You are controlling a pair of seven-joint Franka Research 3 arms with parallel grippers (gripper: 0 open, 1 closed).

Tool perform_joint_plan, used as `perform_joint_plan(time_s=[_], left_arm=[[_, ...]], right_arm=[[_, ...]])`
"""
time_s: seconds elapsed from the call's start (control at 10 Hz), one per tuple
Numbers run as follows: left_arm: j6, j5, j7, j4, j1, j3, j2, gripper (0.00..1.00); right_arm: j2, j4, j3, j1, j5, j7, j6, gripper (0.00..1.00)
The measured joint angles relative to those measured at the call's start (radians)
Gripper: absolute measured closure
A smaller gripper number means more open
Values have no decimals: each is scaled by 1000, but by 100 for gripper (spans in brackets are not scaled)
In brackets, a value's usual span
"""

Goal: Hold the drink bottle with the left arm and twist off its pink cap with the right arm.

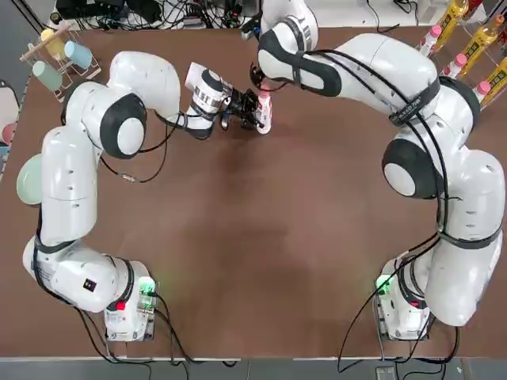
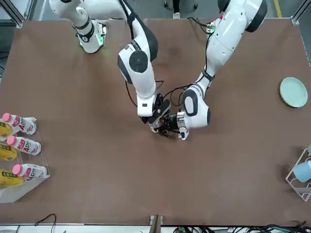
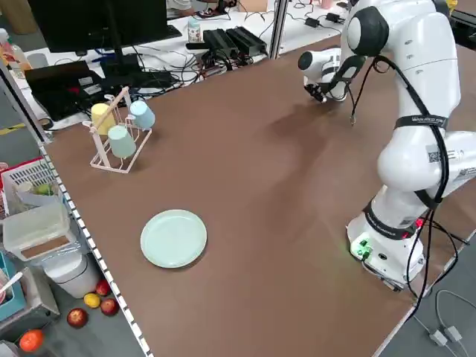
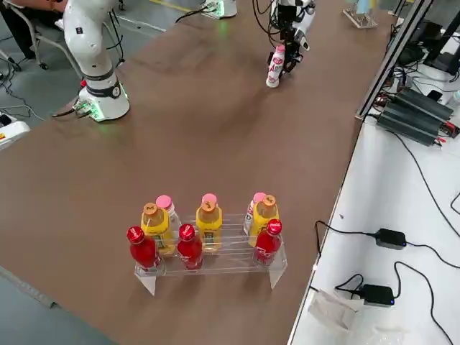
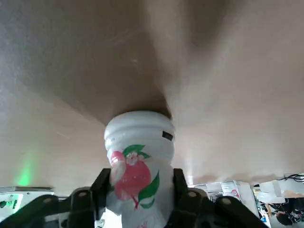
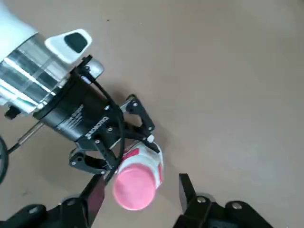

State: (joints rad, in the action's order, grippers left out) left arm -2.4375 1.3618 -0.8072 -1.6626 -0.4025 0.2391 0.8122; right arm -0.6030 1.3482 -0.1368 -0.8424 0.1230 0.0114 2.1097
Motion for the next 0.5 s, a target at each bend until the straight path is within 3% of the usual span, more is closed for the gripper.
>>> perform_joint_plan(time_s=[0.5], left_arm=[[0,0,0,0,2,0,0,43]], right_arm=[[-19,7,-4,-15,-10,4,0,28]])
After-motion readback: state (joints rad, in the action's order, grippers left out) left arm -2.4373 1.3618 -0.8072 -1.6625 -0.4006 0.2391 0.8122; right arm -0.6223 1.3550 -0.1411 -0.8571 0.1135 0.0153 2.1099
